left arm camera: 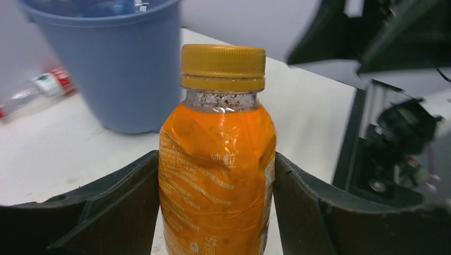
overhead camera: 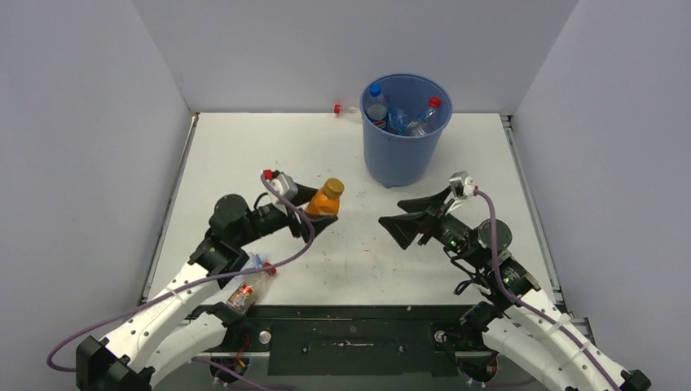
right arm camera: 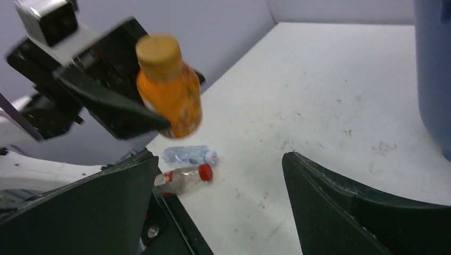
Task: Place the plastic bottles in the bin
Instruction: Pick up the plastic bottle at the center of the board, then place the plastic bottle in the trash bin.
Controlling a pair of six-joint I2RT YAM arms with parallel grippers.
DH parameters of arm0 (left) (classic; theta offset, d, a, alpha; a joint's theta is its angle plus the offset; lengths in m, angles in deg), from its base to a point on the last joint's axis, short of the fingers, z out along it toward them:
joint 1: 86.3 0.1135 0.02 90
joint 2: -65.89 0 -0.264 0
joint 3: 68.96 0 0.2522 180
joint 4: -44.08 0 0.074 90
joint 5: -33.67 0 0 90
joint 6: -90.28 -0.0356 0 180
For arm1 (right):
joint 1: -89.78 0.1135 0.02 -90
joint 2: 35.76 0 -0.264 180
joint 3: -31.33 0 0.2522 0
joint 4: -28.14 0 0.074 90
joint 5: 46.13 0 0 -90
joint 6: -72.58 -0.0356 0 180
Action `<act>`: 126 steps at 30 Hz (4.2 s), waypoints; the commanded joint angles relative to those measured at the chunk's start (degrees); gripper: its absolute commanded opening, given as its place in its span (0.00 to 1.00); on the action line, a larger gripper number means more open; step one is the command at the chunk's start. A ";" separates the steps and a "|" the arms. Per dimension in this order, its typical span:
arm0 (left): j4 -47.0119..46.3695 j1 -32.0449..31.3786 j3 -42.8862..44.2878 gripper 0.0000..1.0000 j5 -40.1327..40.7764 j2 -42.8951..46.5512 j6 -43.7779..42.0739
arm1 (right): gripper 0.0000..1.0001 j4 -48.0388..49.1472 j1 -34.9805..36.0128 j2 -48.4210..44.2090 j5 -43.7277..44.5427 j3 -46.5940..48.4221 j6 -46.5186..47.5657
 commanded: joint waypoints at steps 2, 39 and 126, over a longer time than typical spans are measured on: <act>-17.12 -6.46 -8.29 0.23 -7.09 6.10 2.44 | 0.90 11.53 1.18 5.00 -6.31 7.77 -3.61; -10.95 -14.43 -9.10 0.18 0.37 11.47 -4.38 | 0.83 2.80 37.71 26.15 41.91 25.61 16.60; -0.91 -19.68 -5.62 0.96 74.17 5.99 -17.38 | 0.99 5.22 -10.13 51.62 33.60 54.71 7.46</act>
